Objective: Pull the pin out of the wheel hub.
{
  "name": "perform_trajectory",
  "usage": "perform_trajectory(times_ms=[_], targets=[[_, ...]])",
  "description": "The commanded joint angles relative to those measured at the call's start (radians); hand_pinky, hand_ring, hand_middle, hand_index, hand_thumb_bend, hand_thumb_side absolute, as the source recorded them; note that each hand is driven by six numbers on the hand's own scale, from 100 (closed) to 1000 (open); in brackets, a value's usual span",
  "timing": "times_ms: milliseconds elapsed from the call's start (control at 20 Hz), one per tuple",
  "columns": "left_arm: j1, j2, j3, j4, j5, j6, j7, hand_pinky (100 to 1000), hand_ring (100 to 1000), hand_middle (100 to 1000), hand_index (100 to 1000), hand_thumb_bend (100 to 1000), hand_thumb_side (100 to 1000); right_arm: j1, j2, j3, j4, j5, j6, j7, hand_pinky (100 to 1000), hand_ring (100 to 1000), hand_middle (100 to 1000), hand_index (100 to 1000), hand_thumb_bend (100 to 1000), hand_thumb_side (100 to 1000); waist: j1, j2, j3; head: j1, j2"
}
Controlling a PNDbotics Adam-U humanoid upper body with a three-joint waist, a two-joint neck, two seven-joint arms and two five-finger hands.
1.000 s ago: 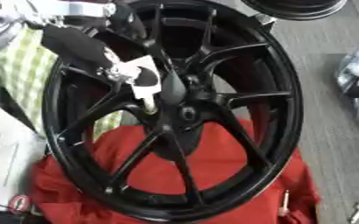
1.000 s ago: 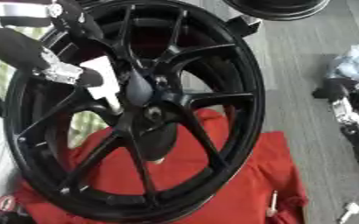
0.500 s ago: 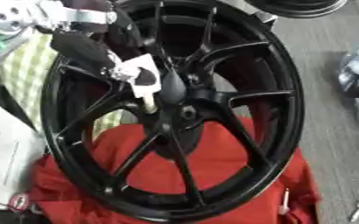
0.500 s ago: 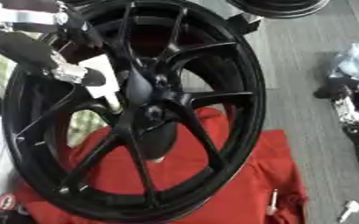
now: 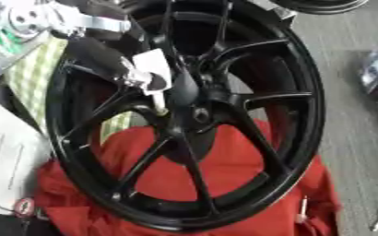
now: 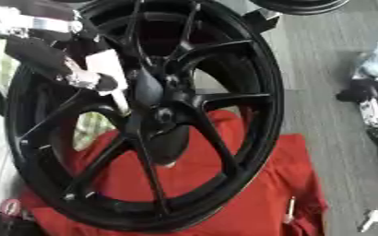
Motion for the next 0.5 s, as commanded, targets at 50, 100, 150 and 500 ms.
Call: perform_trajectory(times_ms=[50,100,150,500], targets=[[-0.021,0.015,0.014,0.0,0.0,0.077,-0.062,675,666,583,733,213,549,-0.002,-0.009,-0.013,-0.023,-0.008,-0.001,-0.007,977,714,615,721,100,536,0.0,-0.015,0.001,0.008,-0.009],[-0.022,0.014,0.014,0.0,0.002,0.081,-0.062,673,664,580,730,205,545,-0.002,-0.009,-0.014,-0.023,-0.009,0.0,-0.009,977,714,615,721,100,536,0.0,-0.015,0.001,0.008,-0.01],[-0.023,0.013,0.015,-0.001,0.005,0.085,-0.062,659,646,555,708,159,488,-0.002,-0.009,-0.015,-0.023,-0.009,0.0,-0.01,977,714,613,720,100,536,0.0,-0.015,0.001,0.009,-0.009],[-0.035,0.011,0.042,-0.032,0.03,0.121,-0.059,617,584,449,588,100,330,0.001,-0.005,-0.014,-0.023,-0.008,0.007,-0.009,977,715,613,721,100,541,-0.002,-0.017,0.003,0.008,-0.009]])
